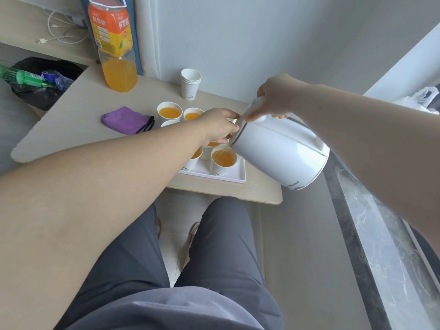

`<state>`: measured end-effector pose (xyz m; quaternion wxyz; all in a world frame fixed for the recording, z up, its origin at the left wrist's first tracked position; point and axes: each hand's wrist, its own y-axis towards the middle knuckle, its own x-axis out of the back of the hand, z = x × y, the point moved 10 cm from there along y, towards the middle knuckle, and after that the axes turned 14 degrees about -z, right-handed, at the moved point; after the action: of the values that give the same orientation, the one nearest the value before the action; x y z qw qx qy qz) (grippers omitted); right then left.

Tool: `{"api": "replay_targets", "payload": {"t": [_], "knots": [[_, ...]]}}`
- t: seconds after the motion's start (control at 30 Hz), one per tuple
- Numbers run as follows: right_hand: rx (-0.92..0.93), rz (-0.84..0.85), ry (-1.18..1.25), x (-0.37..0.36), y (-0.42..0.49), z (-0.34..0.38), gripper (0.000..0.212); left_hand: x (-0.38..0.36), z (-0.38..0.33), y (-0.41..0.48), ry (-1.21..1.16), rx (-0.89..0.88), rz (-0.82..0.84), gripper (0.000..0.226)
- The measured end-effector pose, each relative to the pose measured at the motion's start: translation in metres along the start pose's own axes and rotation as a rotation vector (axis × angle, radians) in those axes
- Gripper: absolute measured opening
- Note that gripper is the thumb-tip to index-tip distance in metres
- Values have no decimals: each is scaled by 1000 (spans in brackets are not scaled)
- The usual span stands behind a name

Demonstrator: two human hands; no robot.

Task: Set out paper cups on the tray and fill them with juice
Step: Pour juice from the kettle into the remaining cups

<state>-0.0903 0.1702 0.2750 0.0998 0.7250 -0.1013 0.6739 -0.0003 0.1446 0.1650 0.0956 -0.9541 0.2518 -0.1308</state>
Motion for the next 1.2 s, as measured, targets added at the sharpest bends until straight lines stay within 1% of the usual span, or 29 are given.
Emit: {"api": "replay_targets", "payload": {"t": [0.1, 0.23, 0.4, 0.5, 0.6, 0.77, 1.0, 1.2], "knots": [[-33, -9, 58, 0, -1, -13, 47, -2, -4, 0, 23, -12, 4, 41], [-74, -20, 169, -2, -5, -34, 43, -6, -11, 3, 61, -38, -6, 42], [-133, -66, 292, 4, -8, -60, 44, -10, -29, 9, 126, -122, -13, 42], [-147, -87, 309, 11, -6, -67, 48, -12, -44, 14, 183, -214, -18, 39], [-155, -99, 300, 18, -1, -68, 50, -14, -54, 21, 242, -254, -8, 42], [-159, -71, 295, 21, 10, -66, 47, -19, -59, 36, 277, -247, 16, 41], [-156, -4, 237, 3, 26, -64, 48, -27, -44, 50, 214, -176, 35, 36], [-103, 30, 141, -8, 41, -56, 49, -34, -25, 57, 139, -85, 43, 38]]}}
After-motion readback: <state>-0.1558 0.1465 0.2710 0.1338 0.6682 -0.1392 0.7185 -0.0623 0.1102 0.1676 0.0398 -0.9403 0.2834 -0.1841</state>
